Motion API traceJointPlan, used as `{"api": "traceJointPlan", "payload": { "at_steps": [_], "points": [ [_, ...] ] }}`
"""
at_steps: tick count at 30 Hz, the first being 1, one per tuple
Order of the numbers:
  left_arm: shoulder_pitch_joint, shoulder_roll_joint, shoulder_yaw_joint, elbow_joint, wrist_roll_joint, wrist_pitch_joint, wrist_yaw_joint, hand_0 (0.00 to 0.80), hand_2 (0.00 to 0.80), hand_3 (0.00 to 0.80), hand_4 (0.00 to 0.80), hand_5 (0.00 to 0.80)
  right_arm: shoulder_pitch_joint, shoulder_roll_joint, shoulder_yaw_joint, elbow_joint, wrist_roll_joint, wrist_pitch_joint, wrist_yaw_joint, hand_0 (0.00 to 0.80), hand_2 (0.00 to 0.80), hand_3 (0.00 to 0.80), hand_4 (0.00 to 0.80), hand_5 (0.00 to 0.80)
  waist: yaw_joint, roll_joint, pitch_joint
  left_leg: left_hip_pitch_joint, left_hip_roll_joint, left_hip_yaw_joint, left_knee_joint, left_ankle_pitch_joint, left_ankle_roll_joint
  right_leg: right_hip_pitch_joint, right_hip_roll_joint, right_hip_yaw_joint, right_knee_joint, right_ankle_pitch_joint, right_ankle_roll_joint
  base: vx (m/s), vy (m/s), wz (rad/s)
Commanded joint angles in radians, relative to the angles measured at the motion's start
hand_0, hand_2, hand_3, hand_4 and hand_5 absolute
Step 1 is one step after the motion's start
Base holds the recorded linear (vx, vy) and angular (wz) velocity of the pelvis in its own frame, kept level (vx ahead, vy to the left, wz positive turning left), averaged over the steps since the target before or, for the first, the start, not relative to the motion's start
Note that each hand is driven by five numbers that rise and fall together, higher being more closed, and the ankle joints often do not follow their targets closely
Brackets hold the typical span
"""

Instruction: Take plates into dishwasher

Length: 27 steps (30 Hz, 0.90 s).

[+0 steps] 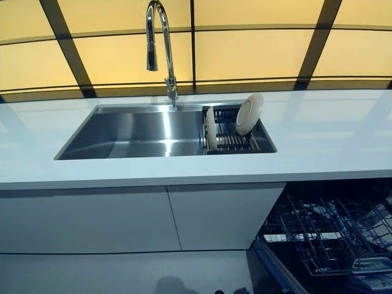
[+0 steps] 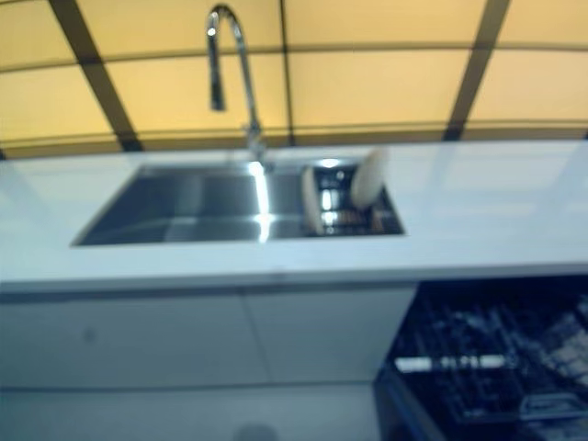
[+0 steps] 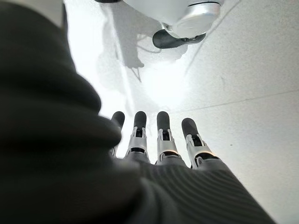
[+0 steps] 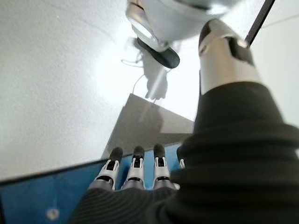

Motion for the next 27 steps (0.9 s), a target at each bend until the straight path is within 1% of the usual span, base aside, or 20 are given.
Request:
{"api": "traceJointPlan", "payload": {
  "at_steps": [1,5,8,11,13,14,15,16,17,18,19,20,21,22,23,24,25,26,27],
  "points": [
    [-0.007,0.037,0.011,0.013,0.018,0.000,-0.002,0.000,0.000,0.000,0.000,0.000,-0.014,0.011,0.027,0.032,0.032,0.006,-0.020,0.000,0.000,0.000,0.000,0.000,0.007,-0.023,0.019,-0.072,-0.089,0.037,-0.021,0.055,0.087,0.047,-0.078,0.027,-0.032,-0.049,0.169,0.103,-0.002,-0.05],
    [-0.005,0.043,0.005,0.006,0.019,0.007,0.006,0.000,0.000,0.000,0.000,0.000,-0.022,0.021,0.029,0.028,0.041,0.005,-0.032,0.000,0.000,0.000,0.000,0.000,0.006,-0.021,0.033,-0.076,-0.085,0.054,-0.032,0.060,0.094,0.023,-0.083,0.014,0.015,-0.072,0.174,0.105,-0.028,-0.04],
    [-0.003,0.045,0.001,0.003,0.030,0.005,0.010,0.000,0.000,0.000,0.000,0.000,-0.028,0.024,0.032,0.029,0.055,0.004,-0.042,0.000,0.000,0.000,0.000,0.000,0.009,-0.023,0.039,-0.084,-0.077,0.080,-0.012,0.049,0.094,0.021,-0.088,-0.010,0.040,-0.093,0.169,0.117,-0.071,-0.04],
    [-0.006,0.043,-0.002,-0.001,0.030,0.008,0.010,0.000,0.000,0.000,0.000,0.000,-0.033,0.021,0.029,0.032,0.068,0.010,-0.044,0.000,0.000,0.000,0.000,0.000,0.011,-0.026,0.038,-0.089,-0.068,0.096,0.028,0.030,0.092,0.035,-0.087,-0.025,0.060,-0.124,0.153,0.141,-0.091,-0.09],
    [-0.015,0.041,-0.008,-0.004,0.010,0.000,0.022,0.000,0.000,0.000,0.000,0.000,-0.036,0.016,0.025,0.037,0.072,0.024,-0.034,0.000,0.000,0.000,0.000,0.000,0.009,-0.032,0.031,-0.091,-0.059,0.095,0.096,-0.009,0.081,0.047,-0.080,-0.018,0.075,-0.151,0.132,0.212,-0.108,-0.06],
    [-0.019,0.039,-0.009,-0.008,-0.008,-0.004,0.029,0.000,0.000,0.000,0.000,0.000,-0.035,0.010,0.026,0.038,0.058,0.034,-0.023,0.000,0.000,0.000,0.000,0.000,0.008,-0.036,0.025,-0.083,-0.050,0.096,0.156,-0.036,0.067,0.063,-0.073,-0.006,0.070,-0.162,0.115,0.251,-0.109,0.00],
    [-0.027,0.034,-0.012,-0.012,-0.020,-0.007,0.037,0.000,0.000,0.000,0.000,0.000,-0.033,0.005,0.030,0.039,0.055,0.040,-0.018,0.000,0.000,0.000,0.000,0.000,0.008,-0.040,0.024,-0.102,-0.034,0.102,0.247,-0.006,0.050,0.088,-0.064,0.001,0.053,-0.167,0.097,0.234,-0.112,0.00],
    [-0.032,0.026,-0.015,-0.017,-0.034,-0.012,0.054,0.000,0.000,0.000,0.000,0.000,-0.030,-0.003,0.037,0.037,0.056,0.040,-0.010,0.000,0.000,0.000,0.000,0.000,0.013,-0.042,0.028,-0.162,-0.018,0.108,0.441,0.035,0.038,0.111,-0.054,0.004,0.040,-0.172,0.078,0.126,-0.128,0.01],
    [-0.035,0.015,-0.017,-0.019,-0.062,-0.009,0.061,0.000,0.000,0.000,0.000,0.000,-0.027,-0.014,0.040,0.036,0.052,0.030,0.005,0.000,0.000,0.000,0.000,0.000,0.017,-0.038,0.038,-0.282,0.001,0.102,0.623,0.115,0.016,0.132,-0.039,-0.004,0.035,-0.176,0.054,0.047,-0.119,0.04],
    [-0.035,0.001,-0.008,-0.018,-0.108,0.006,0.077,0.000,0.000,0.000,0.000,0.000,-0.028,-0.024,0.040,0.025,0.050,0.028,0.023,0.000,0.000,0.000,0.000,0.000,0.022,-0.031,0.051,-0.391,0.007,0.088,0.762,0.162,-0.002,0.145,-0.023,-0.009,0.041,-0.182,0.032,-0.002,-0.069,0.17],
    [-0.032,-0.009,0.000,-0.015,-0.136,0.014,0.103,0.000,0.000,0.000,0.000,0.000,-0.029,-0.027,0.043,0.024,0.053,0.023,0.033,0.000,0.000,0.000,0.000,0.000,0.025,-0.033,0.064,-0.437,-0.004,0.083,0.739,0.155,-0.007,0.159,-0.025,-0.011,0.041,-0.182,0.030,0.043,0.014,0.19],
    [-0.027,-0.013,0.011,-0.007,-0.151,0.011,0.123,0.000,0.000,0.000,0.000,0.000,-0.033,-0.026,0.045,0.028,0.056,0.020,0.042,0.000,0.000,0.000,0.000,0.000,0.029,-0.040,0.074,-0.430,-0.010,0.086,0.658,0.142,-0.004,0.174,-0.036,-0.009,0.037,-0.185,0.034,0.135,0.112,0.01],
    [-0.021,-0.009,0.029,-0.001,-0.158,0.011,0.129,0.000,0.000,0.000,0.000,0.000,-0.039,-0.024,0.046,0.034,0.050,0.000,0.060,0.000,0.000,0.000,0.000,0.000,0.029,-0.050,0.079,-0.382,-0.008,0.102,0.447,0.152,-0.012,0.189,-0.055,-0.018,0.031,-0.187,0.048,0.176,0.156,-0.25],
    [-0.016,-0.006,0.042,0.005,-0.138,0.008,0.120,0.000,0.000,0.000,0.000,0.000,-0.047,-0.018,0.046,0.040,0.048,-0.015,0.065,0.000,0.000,0.000,0.000,0.000,0.030,-0.056,0.082,-0.355,-0.010,0.114,0.302,0.167,-0.011,0.201,-0.070,-0.027,0.024,-0.186,0.057,0.178,0.170,-0.40],
    [-0.015,-0.003,0.044,0.012,-0.122,0.004,0.112,0.000,0.000,0.000,0.000,0.000,-0.050,-0.017,0.050,0.040,0.048,-0.033,0.073,0.000,0.000,0.000,0.000,0.000,0.031,-0.053,0.086,-0.342,-0.015,0.111,0.176,0.215,-0.025,0.212,-0.074,-0.044,0.024,-0.187,0.062,0.159,0.132,-0.19],
    [-0.011,-0.003,0.051,0.011,-0.095,0.009,0.105,0.000,0.000,0.000,0.000,0.000,-0.049,-0.015,0.042,0.033,0.051,-0.050,0.089,0.000,0.000,0.000,0.000,0.000,0.034,-0.055,0.088,-0.363,-0.014,0.085,0.172,0.231,-0.025,0.224,-0.077,-0.056,0.033,-0.199,0.054,0.286,0.186,0.03],
    [-0.014,0.004,0.053,0.005,-0.075,0.036,0.101,0.000,0.000,0.000,0.000,0.000,-0.046,-0.008,0.044,0.019,0.049,-0.065,0.098,0.000,0.000,0.000,0.000,0.000,0.040,-0.059,0.073,-0.316,-0.047,0.043,0.123,0.183,-0.007,0.237,-0.089,-0.040,0.041,-0.216,0.074,0.300,0.172,0.14],
    [-0.013,0.006,0.051,0.003,-0.073,0.039,0.105,0.000,0.000,0.000,0.000,0.000,-0.044,-0.006,0.048,0.014,0.046,-0.071,0.102,0.000,0.000,0.000,0.000,0.000,0.040,-0.060,0.066,-0.297,-0.048,0.042,0.096,0.178,-0.004,0.237,-0.092,-0.039,0.046,-0.222,0.079,0.366,0.208,0.02],
    [-0.013,0.023,0.047,-0.008,-0.061,0.044,0.109,0.000,0.000,0.000,0.000,0.000,-0.039,-0.012,0.058,-0.008,0.043,-0.098,0.124,0.000,0.000,0.000,0.000,0.000,0.041,-0.063,0.046,-0.258,-0.052,0.036,0.056,0.164,0.007,0.236,-0.103,-0.041,0.043,-0.217,0.098,0.240,0.124,-0.09]
  ]
}}
